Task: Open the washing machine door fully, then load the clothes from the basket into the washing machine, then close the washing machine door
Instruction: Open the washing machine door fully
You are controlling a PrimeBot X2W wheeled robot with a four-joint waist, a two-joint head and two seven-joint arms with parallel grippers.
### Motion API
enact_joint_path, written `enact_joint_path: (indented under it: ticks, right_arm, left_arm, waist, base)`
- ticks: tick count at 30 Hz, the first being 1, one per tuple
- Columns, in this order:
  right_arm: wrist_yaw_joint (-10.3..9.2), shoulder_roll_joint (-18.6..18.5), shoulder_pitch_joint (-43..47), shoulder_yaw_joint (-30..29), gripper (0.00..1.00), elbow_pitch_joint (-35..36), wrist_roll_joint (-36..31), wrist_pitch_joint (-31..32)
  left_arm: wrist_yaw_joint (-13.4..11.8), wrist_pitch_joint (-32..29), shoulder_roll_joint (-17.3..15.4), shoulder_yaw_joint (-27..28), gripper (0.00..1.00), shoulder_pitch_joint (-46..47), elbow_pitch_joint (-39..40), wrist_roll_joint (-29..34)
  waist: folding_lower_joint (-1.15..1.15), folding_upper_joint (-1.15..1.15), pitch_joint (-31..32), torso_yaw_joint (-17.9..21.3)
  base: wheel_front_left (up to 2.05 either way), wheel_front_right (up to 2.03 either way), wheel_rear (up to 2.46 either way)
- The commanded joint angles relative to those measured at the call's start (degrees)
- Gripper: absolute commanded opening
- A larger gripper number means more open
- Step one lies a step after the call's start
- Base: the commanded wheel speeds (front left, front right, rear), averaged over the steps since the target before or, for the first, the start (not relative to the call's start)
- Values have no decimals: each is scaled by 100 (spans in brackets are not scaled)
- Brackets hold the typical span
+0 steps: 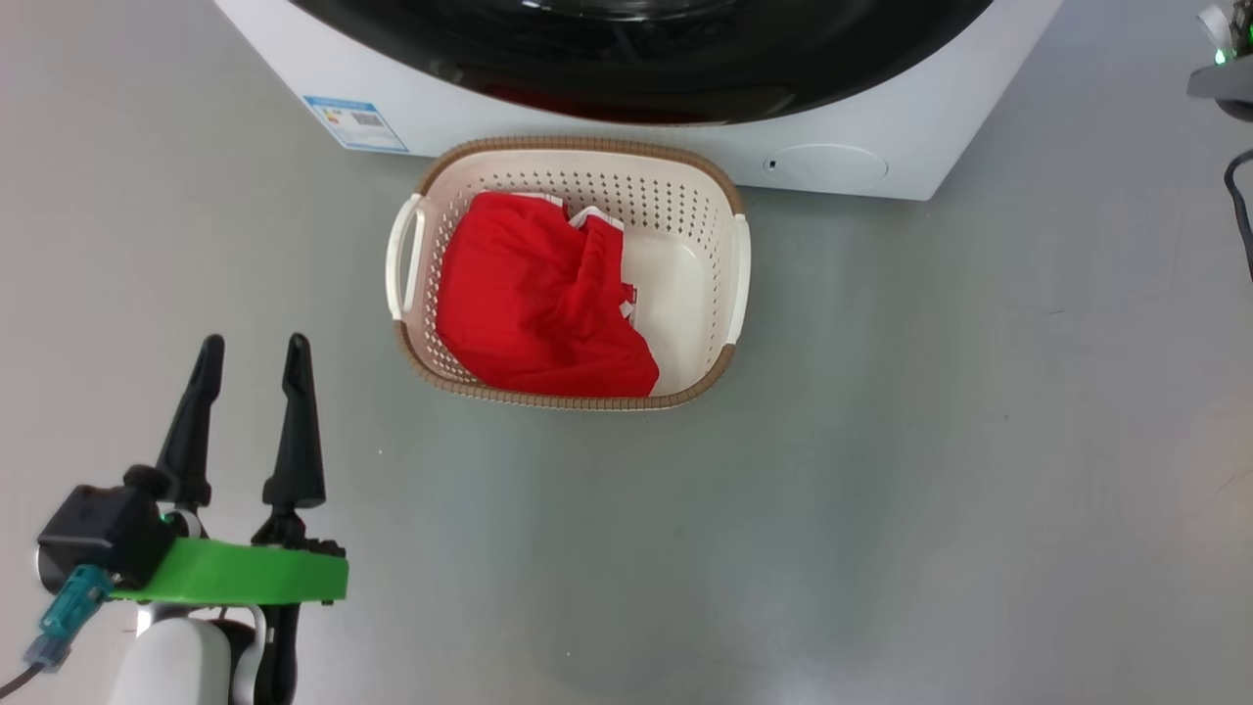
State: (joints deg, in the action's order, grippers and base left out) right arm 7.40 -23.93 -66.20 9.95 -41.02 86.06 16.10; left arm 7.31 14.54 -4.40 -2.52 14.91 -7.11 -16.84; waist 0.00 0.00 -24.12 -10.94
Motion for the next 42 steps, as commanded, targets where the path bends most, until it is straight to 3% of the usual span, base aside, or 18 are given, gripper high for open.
enact_joint_path:
  ticks: [1, 22, 42]
  right_arm:
    - [9, 80, -193, 44, 0, 75, 89, 148]
    - [9, 196, -1373, 176, 0, -798, 219, 933]
    - [9, 358, -1109, 401, 0, -1071, 349, 1837]
  left_arm:
    - [18, 46, -126, 157, 100, 152, 142, -26]
    - [18, 46, -16, 107, 100, 288, 78, -66]
    - [18, 46, -11, 155, 100, 156, -55, -12]
  waist:
    - [0, 0, -73, -41]
    - [0, 0, -421, -253]
    - [0, 0, -86, -203]
  base:
    - [0, 0, 0]
    - [0, 0, 0]
    - [0, 0, 0]
